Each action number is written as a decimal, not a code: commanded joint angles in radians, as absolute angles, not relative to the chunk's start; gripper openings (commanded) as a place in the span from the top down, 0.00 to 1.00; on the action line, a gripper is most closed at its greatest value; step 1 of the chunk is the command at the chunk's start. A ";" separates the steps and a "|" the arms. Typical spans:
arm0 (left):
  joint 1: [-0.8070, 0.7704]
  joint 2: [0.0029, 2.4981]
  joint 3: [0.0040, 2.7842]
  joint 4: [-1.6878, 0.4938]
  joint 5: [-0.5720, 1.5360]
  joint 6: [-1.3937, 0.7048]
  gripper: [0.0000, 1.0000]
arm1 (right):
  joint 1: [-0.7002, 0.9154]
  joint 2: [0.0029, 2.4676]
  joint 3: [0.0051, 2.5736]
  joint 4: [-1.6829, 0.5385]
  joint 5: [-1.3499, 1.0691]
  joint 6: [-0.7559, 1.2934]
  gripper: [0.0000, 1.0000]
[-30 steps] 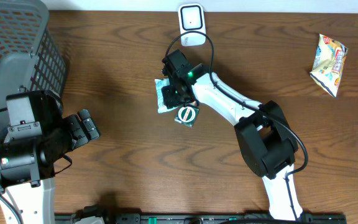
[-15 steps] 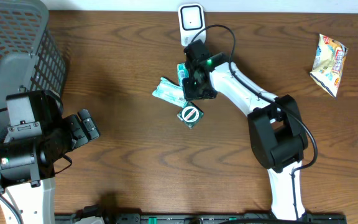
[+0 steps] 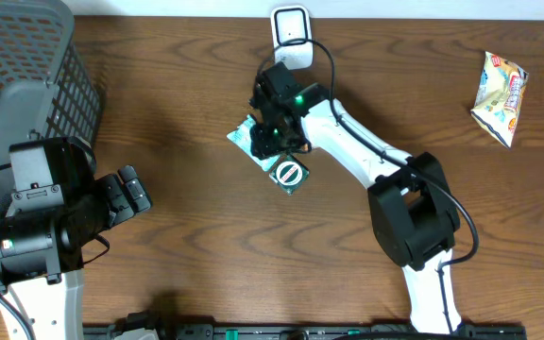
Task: Scan the item barcode
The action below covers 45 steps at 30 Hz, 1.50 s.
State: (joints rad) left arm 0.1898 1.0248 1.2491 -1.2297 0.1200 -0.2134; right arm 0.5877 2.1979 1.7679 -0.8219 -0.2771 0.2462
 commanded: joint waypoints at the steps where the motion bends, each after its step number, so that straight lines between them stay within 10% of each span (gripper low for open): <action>1: 0.195 1.025 1.247 -1.230 0.104 -0.223 0.02 | 0.581 2.137 1.817 -0.815 -0.290 0.199 0.54; 45: 0.195 1.025 1.247 -1.230 0.104 -0.223 0.02 | 0.495 2.196 1.818 -0.963 0.156 0.342 0.54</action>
